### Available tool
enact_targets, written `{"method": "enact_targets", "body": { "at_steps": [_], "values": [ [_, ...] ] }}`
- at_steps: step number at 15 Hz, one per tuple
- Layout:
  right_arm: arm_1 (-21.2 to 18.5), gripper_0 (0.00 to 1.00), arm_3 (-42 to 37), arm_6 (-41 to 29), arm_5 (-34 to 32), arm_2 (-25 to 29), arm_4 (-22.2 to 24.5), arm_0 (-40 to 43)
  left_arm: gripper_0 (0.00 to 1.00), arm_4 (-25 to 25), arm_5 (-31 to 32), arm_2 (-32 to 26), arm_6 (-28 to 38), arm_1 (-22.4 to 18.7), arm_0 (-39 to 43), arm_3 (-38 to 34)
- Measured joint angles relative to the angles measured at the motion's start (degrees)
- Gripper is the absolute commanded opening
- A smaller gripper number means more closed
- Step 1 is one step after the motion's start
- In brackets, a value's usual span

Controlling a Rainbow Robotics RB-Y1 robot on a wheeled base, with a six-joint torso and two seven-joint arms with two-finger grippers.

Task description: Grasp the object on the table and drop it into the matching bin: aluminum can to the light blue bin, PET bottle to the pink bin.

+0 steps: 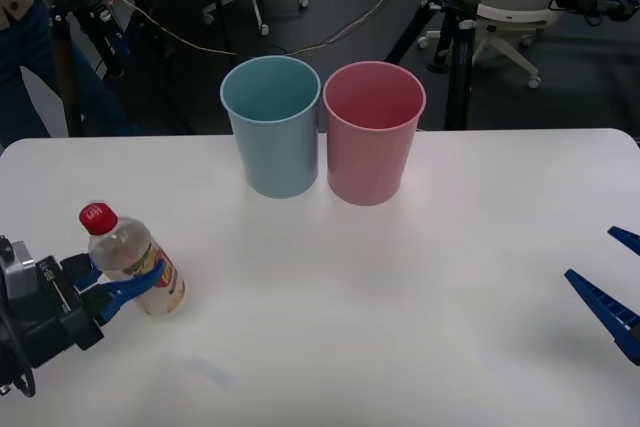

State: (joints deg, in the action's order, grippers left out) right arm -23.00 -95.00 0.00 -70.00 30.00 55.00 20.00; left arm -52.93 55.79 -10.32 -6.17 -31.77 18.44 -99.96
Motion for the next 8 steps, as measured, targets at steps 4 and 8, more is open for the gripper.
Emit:
{"method": "enact_targets", "body": {
  "at_steps": [4,8],
  "values": [
    [0.0,1.0,0.0,0.0,0.0,0.0,0.0,0.0,0.0,-0.4,-0.1,-0.3,0.4,-2.0,0.0,-6.7],
    [0.0,1.0,0.0,0.0,0.0,0.0,0.0,0.0,0.01,-5.9,-1.9,-0.2,7.0,-2.7,-0.7,-14.6]
  ]
}}
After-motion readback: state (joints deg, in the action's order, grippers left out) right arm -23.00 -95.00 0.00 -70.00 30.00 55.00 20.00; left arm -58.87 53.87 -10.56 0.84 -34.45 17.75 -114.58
